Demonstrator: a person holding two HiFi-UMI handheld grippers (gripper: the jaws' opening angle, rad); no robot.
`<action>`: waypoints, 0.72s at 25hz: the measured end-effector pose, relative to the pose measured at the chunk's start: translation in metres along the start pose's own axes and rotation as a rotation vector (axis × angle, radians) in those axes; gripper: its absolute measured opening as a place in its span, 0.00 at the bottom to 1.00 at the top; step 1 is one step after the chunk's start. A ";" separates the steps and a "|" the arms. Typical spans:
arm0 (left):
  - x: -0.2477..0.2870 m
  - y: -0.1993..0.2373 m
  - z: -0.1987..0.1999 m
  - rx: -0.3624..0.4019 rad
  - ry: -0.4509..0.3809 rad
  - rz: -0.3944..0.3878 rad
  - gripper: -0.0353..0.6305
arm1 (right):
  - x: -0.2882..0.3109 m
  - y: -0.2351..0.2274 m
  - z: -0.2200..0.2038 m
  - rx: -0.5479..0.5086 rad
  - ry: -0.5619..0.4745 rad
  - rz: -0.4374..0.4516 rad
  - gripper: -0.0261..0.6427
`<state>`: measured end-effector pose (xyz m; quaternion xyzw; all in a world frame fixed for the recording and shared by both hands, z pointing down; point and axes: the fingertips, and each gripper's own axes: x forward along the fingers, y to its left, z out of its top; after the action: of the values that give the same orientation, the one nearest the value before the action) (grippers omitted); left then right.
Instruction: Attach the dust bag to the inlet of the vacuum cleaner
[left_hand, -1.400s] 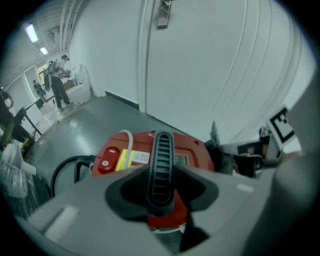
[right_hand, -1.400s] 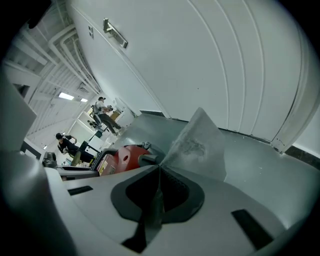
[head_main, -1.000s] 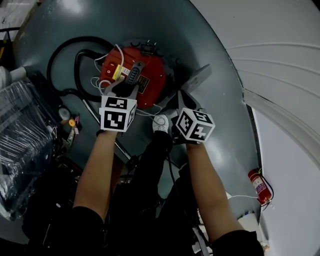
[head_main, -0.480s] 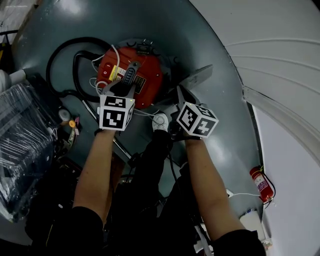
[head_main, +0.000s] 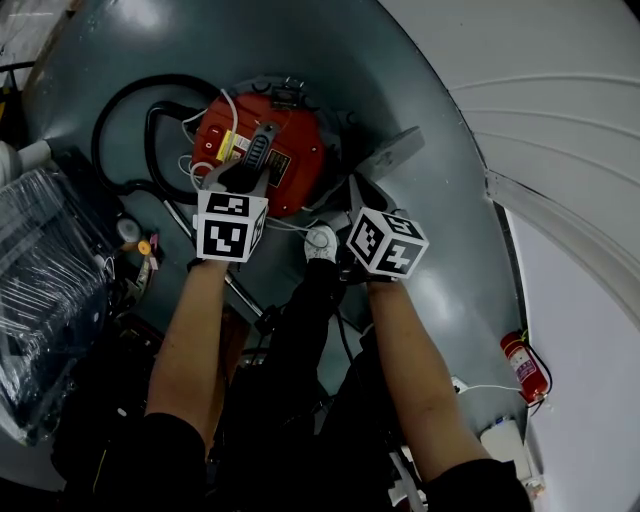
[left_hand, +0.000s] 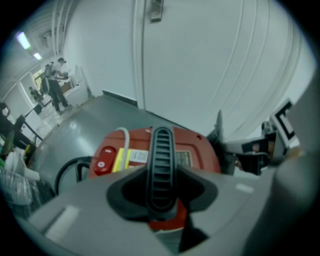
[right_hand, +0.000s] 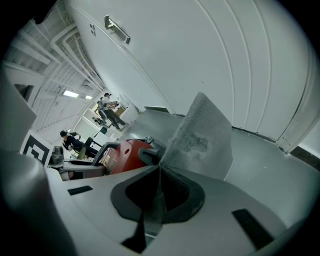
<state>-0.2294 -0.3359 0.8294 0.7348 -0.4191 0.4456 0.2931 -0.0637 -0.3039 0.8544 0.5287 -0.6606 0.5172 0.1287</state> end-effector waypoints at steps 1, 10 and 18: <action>0.000 0.000 0.000 -0.001 -0.002 -0.006 0.26 | -0.001 0.000 0.000 -0.006 -0.002 -0.013 0.05; -0.002 0.001 0.000 -0.003 -0.014 -0.013 0.26 | -0.017 -0.012 -0.004 -0.088 -0.028 -0.146 0.13; -0.004 0.002 0.000 -0.018 -0.031 0.002 0.28 | -0.024 -0.017 0.002 -0.107 -0.044 -0.166 0.21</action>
<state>-0.2321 -0.3349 0.8258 0.7384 -0.4286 0.4305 0.2927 -0.0391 -0.2898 0.8455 0.5853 -0.6438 0.4570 0.1847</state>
